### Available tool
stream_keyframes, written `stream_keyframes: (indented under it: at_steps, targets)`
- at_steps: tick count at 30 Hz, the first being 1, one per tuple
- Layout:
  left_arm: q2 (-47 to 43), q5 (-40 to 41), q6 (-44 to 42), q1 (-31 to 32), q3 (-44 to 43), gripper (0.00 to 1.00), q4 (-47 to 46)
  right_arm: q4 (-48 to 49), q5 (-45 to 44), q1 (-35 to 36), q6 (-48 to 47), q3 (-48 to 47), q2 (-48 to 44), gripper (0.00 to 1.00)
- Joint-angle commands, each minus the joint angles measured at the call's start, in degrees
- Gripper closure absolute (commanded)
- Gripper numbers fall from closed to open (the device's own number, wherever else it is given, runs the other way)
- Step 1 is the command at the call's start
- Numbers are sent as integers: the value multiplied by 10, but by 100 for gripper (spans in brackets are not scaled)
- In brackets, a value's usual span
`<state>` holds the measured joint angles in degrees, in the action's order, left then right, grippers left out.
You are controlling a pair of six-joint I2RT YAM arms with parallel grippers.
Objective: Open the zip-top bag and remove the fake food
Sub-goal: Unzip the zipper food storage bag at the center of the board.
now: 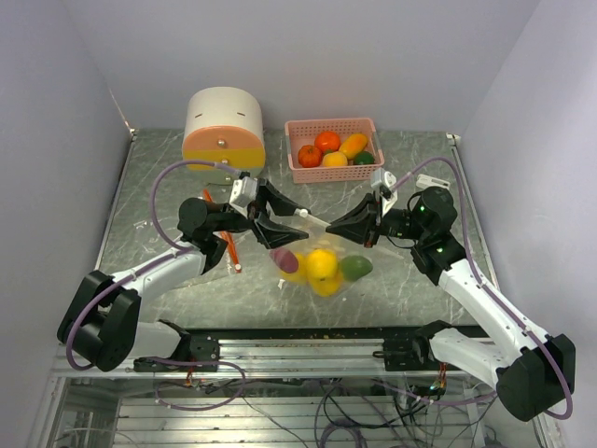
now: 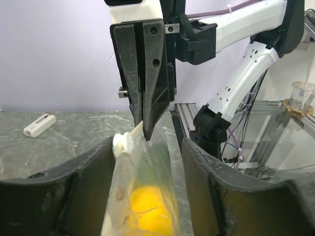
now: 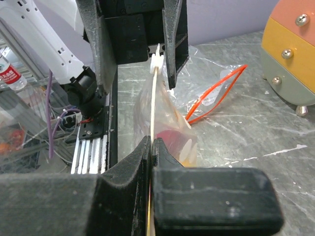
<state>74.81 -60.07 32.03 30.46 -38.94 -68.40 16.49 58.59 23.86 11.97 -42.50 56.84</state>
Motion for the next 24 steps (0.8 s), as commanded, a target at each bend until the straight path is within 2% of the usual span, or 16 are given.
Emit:
stream_keyframes:
  at_steps: [1,8,11,20,24]
  targets:
    - [2,-17,-20,-3,1,32,1,25,-16,3,6,-9,-5,100]
    - [-9,-9,-57,-3,-3,43,58,33,-18,4,13,-5,-6,100]
    - [-9,-7,-72,-3,-2,45,84,37,-19,4,16,-2,-10,100]
    - [-11,-3,-49,-4,-13,76,72,34,-15,6,16,1,-10,100]
    - [-11,-7,-53,-4,-21,82,82,14,-20,15,6,-6,-7,100]
